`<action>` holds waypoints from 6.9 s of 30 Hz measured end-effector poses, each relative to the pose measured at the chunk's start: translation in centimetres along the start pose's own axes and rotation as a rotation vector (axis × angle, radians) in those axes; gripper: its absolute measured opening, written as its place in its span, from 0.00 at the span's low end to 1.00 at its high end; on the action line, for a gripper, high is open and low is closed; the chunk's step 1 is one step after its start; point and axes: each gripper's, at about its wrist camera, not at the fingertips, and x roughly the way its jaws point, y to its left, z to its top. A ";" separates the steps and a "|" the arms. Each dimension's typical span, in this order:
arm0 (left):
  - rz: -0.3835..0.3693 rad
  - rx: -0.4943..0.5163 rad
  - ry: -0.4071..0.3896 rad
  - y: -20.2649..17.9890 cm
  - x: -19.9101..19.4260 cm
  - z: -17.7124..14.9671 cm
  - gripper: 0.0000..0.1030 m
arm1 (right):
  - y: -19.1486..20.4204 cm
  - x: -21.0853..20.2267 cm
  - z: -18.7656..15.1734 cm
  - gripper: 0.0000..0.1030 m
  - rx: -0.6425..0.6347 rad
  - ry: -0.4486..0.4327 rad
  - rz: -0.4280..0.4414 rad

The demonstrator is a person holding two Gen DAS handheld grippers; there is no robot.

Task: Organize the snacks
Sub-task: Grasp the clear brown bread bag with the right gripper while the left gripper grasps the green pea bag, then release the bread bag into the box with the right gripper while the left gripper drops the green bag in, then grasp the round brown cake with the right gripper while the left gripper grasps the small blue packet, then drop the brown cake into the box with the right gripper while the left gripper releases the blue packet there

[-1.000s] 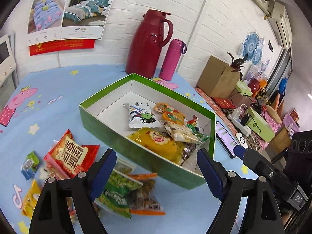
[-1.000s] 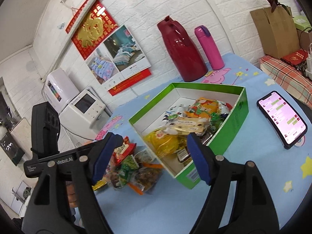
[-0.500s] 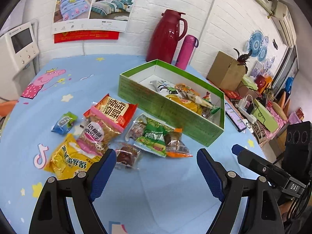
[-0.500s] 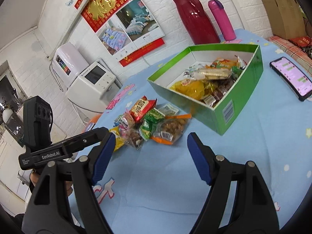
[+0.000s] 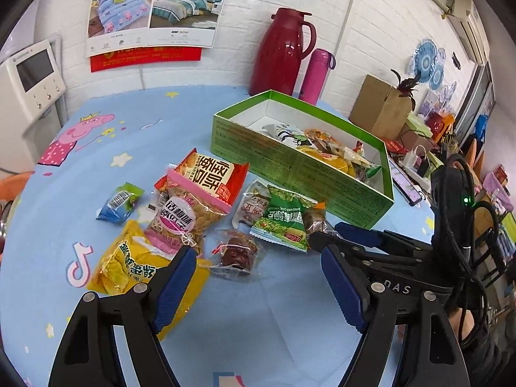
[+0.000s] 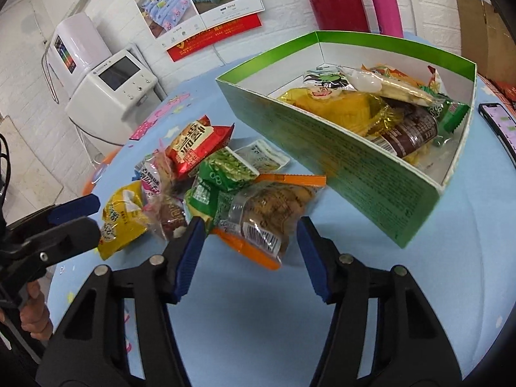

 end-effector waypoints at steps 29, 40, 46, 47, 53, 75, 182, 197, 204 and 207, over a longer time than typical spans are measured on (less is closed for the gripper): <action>0.100 0.265 0.178 -5.4 11.1 0.9 0.42 | -2.9 -3.0 -2.8 0.47 0.027 -0.007 -0.007; -0.012 0.181 0.120 -5.4 6.7 1.2 0.41 | -1.0 -7.7 -2.8 0.25 -0.027 -0.097 0.019; -0.079 0.122 0.052 -5.0 3.3 3.9 0.41 | 0.2 -9.8 -0.7 0.23 -0.053 -0.168 0.057; -0.087 0.119 0.041 -5.1 2.8 4.5 0.41 | 0.3 -10.2 -0.1 0.23 -0.055 -0.180 0.068; -0.078 0.102 -0.021 -6.0 2.2 8.7 0.41 | -0.1 -12.4 4.5 0.23 -0.070 -0.311 0.044; 0.019 -0.021 0.008 -3.6 13.6 13.7 0.83 | -10.5 -3.0 10.4 0.64 0.152 -0.307 -0.043; -0.037 0.061 -0.041 -4.0 2.8 10.4 0.34 | -3.3 -10.4 5.5 0.39 -0.053 -0.317 -0.105; 0.040 0.064 0.021 -6.1 12.3 13.3 0.85 | -9.0 -5.7 7.8 0.75 -0.006 -0.307 -0.213; 0.061 0.035 0.014 -4.8 12.1 12.0 0.85 | -9.1 -5.7 7.1 0.79 -0.010 -0.299 -0.190; 0.071 0.037 0.006 -4.5 11.0 11.6 0.85 | -8.3 -6.4 6.6 0.84 -0.018 -0.308 -0.178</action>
